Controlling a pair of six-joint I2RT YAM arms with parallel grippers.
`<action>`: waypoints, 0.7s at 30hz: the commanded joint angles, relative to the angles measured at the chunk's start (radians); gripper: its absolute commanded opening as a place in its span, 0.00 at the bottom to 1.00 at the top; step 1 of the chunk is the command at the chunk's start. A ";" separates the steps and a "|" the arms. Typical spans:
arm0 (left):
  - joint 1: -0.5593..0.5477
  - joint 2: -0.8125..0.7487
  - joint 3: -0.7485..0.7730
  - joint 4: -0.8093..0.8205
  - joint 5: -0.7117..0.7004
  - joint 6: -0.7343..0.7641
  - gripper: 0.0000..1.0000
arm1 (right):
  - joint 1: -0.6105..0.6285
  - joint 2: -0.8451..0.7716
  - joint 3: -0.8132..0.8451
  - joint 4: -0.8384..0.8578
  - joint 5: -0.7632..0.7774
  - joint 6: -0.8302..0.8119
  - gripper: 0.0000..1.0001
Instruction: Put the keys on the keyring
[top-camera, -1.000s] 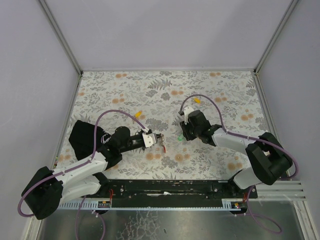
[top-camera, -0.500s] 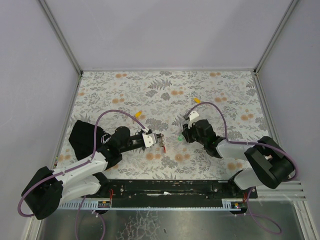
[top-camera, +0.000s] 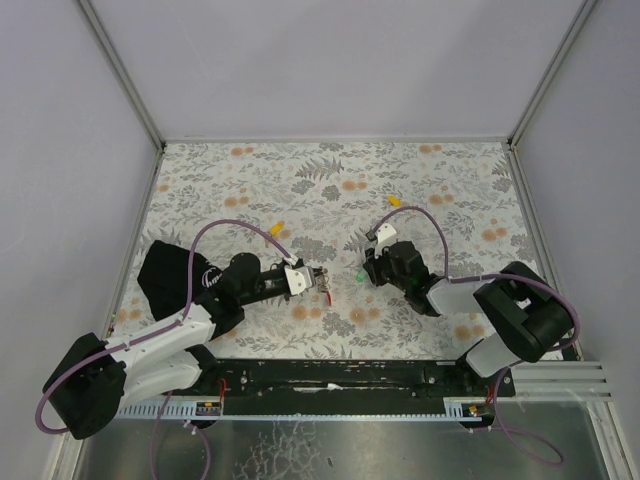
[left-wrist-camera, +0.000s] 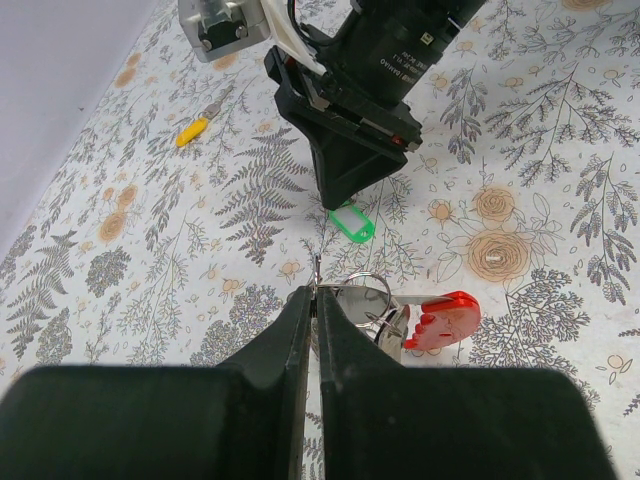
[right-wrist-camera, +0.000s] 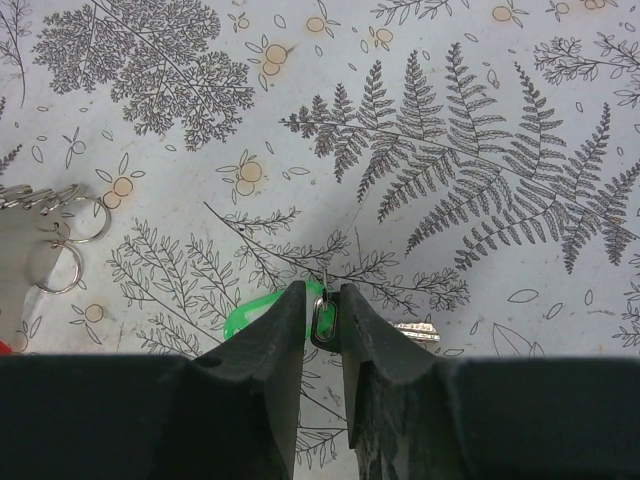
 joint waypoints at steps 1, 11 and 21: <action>0.006 -0.014 0.022 0.016 0.010 -0.010 0.00 | 0.009 0.018 -0.004 0.077 0.026 -0.001 0.26; 0.006 -0.018 0.022 0.014 0.010 -0.010 0.00 | 0.009 0.062 -0.013 0.096 0.036 -0.001 0.20; 0.006 -0.020 0.021 0.016 0.011 -0.009 0.00 | 0.009 -0.002 -0.022 0.060 0.020 -0.027 0.00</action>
